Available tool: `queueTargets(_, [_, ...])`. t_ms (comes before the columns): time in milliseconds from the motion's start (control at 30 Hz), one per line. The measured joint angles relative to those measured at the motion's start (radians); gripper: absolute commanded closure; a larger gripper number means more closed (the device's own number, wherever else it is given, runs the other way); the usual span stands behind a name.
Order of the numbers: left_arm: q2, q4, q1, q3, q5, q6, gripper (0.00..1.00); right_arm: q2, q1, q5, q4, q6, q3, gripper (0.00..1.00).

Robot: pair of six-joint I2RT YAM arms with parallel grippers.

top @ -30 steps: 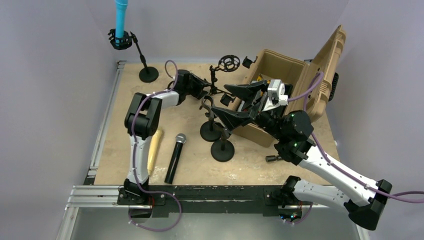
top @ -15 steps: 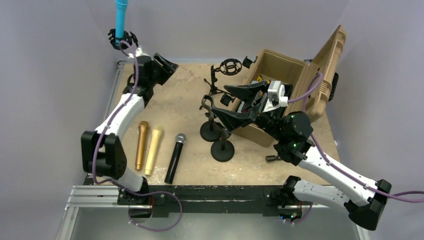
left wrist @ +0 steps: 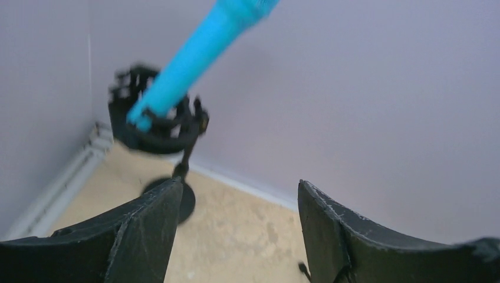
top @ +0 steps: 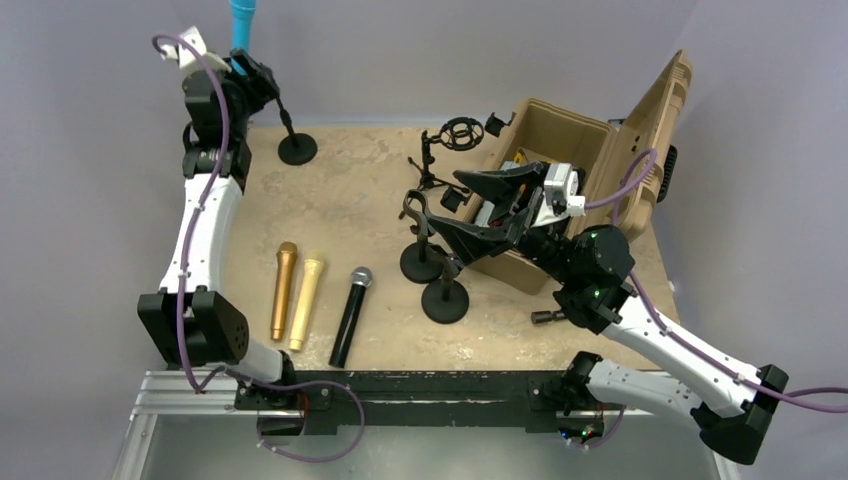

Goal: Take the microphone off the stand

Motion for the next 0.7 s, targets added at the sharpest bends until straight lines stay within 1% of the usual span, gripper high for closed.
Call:
queueTargets(100, [0.076, 0.027, 0.0, 0.163, -0.006, 0.17, 0.28, -0.003, 0.0, 0.0, -0.033, -0.012, 0.017, 0.1])
queueTargets(200, [0.146, 0.064, 0.0, 0.274, 0.0, 0.333, 0.26, -0.031, 0.0, 0.0, -0.04, -0.023, 0.02, 0.1])
queueTargets(333, [0.237, 0.108, 0.0, 0.345, 0.003, 0.512, 0.23, -0.069, 0.0, 0.007, -0.05, -0.06, 0.063, 0.1])
queueTargets(533, [0.398, 0.137, 0.0, 0.412, -0.01, 0.689, 0.22, -0.1, 0.0, 0.038, -0.054, -0.104, 0.106, 0.1])
queueTargets(700, [0.542, 0.17, 0.001, 0.506, -0.043, 0.79, 0.21, -0.105, 0.0, 0.095, -0.056, -0.118, 0.106, 0.09])
